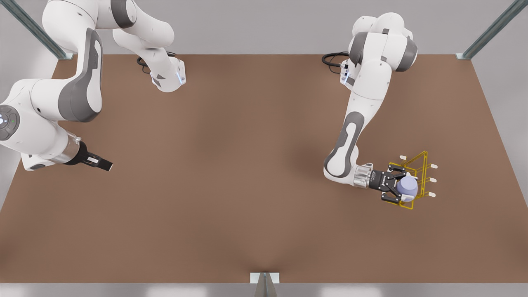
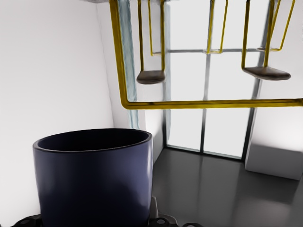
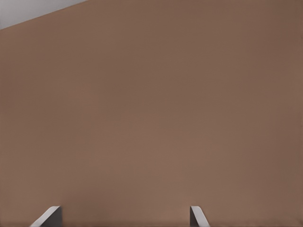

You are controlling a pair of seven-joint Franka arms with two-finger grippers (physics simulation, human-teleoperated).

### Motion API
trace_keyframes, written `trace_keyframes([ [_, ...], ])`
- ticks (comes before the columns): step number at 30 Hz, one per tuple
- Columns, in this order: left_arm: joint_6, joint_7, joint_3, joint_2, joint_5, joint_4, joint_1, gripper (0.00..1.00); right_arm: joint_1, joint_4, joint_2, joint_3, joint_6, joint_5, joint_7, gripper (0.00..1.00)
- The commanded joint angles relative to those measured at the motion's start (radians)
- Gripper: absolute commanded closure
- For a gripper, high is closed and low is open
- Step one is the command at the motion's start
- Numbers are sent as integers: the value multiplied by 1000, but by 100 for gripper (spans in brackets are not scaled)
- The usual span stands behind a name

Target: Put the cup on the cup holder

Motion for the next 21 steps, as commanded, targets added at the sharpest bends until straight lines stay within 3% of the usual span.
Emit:
trace_keyframes([
  [1,12,-110,0,-1,-16,-8,1,32,1,0,-2,-1,-4,1,8,0],
  [16,18,-210,-1,1,-76,-66,-13,32,18,0,-4,1,-72,-7,10,0],
  [18,17,-236,-4,1,-97,-74,-15,32,119,2,-2,-1,-133,-171,15,0],
  [19,17,-237,-4,1,-105,-74,-16,32,110,11,-2,-2,-135,-159,11,0],
  [21,17,-239,-4,1,-105,-74,-16,30,-70,42,-2,-4,-135,141,5,0],
])
